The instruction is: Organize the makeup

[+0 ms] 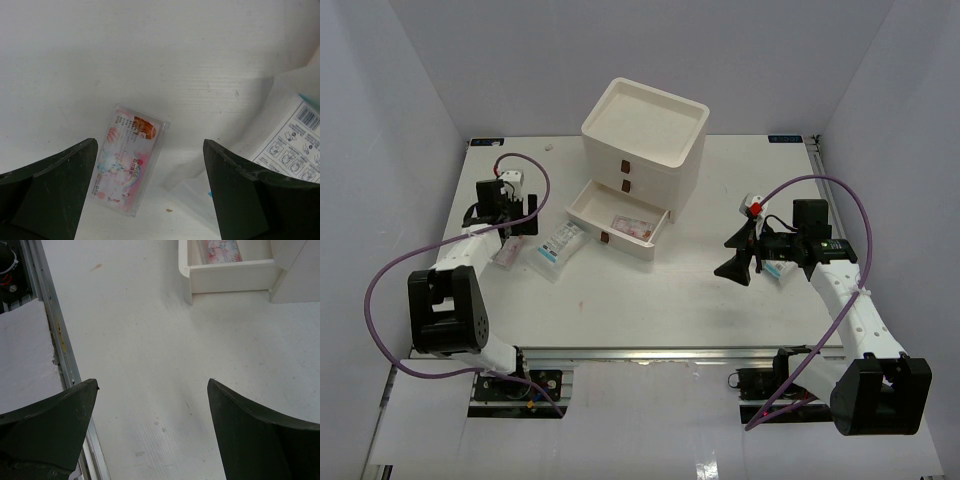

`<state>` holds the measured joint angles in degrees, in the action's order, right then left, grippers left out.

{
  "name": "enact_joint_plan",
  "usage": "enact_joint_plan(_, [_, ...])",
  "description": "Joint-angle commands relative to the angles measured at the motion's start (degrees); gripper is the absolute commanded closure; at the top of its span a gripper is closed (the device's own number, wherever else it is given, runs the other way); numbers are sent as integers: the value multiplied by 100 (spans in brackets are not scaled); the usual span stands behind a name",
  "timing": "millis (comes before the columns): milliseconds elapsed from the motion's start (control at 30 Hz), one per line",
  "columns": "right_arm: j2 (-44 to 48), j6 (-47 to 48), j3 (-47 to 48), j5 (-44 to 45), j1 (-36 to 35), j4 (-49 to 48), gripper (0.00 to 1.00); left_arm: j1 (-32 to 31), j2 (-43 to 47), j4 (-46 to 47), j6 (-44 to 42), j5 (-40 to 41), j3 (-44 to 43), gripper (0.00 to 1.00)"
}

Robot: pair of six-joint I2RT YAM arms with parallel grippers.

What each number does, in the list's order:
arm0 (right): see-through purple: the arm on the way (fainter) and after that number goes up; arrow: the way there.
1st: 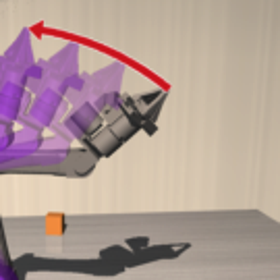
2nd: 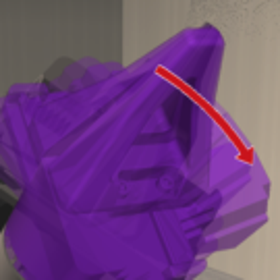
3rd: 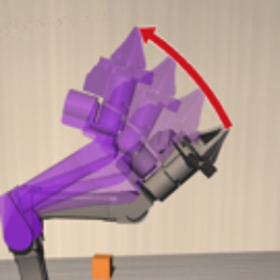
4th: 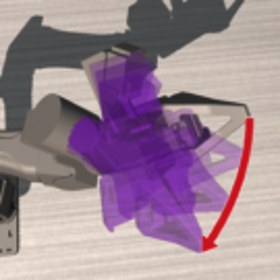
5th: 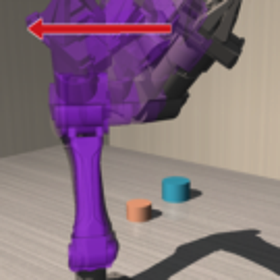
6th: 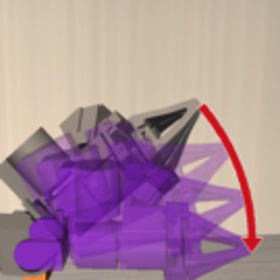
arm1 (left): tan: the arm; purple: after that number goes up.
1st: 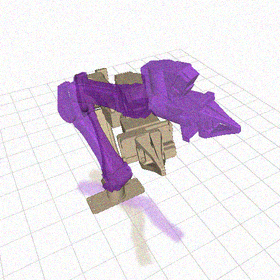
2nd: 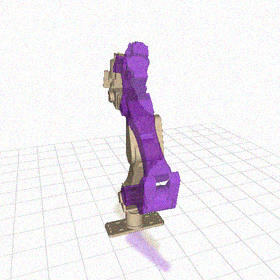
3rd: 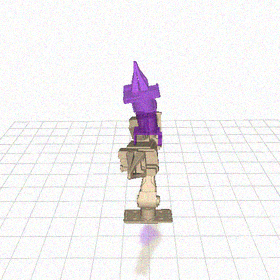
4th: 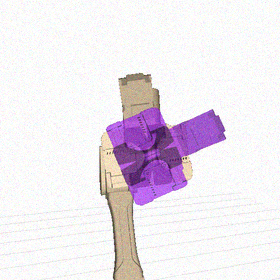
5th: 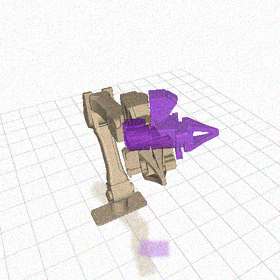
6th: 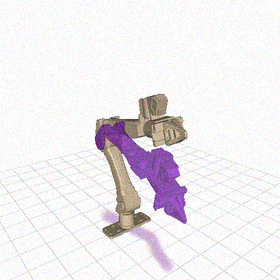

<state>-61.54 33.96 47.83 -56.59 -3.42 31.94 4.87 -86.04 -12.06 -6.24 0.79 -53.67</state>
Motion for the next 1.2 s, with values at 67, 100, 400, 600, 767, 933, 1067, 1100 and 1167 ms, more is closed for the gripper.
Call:
enact_joint_plan(67, [61, 19, -4, -325, 26, -19, 3, 135, -195, -15, -1350, -1076, -122, 3])
enact_joint_plan(100, [63, 28, -2, -340, 26, -13, 3, 190, -231, -50, -1390, -1156, -141, 3])
enact_joint_plan(400, [10, 84, 6, -414, 26, 49, 3, 611, -693, -402, -1574, -1265, -530, 2])
enact_joint_plan(600, [-7, 93, 7, -436, 26, 62, 3, 665, -851, -576, -1620, -1500, -352, 2])
enact_joint_plan(767, [-16, 93, 7, -439, 26, 58, 3, 665, -923, -615, -1690, -1376, -235, 2])
enact_joint_plan(933, [-7, 93, 3, -427, 34, 58, 3, 673, -1078, -688, -1767, -1108, -337, 2])
enact_joint_plan(1067, [-8, 102, 7, -423, 26, 66, 3, 682, -1161, -789, -1732, -1125, -354, 2])
enact_joint_plan(1100, [-14, 95, 7, -416, 26, 59, 3, 675, -1168, -789, -1739, -1111, -340, 2])
enact_joint_plan(1167, [-7, 102, 8, -405, 26, 58, 3, 674, -1172, -793, -1725, -1119, -309, 2])
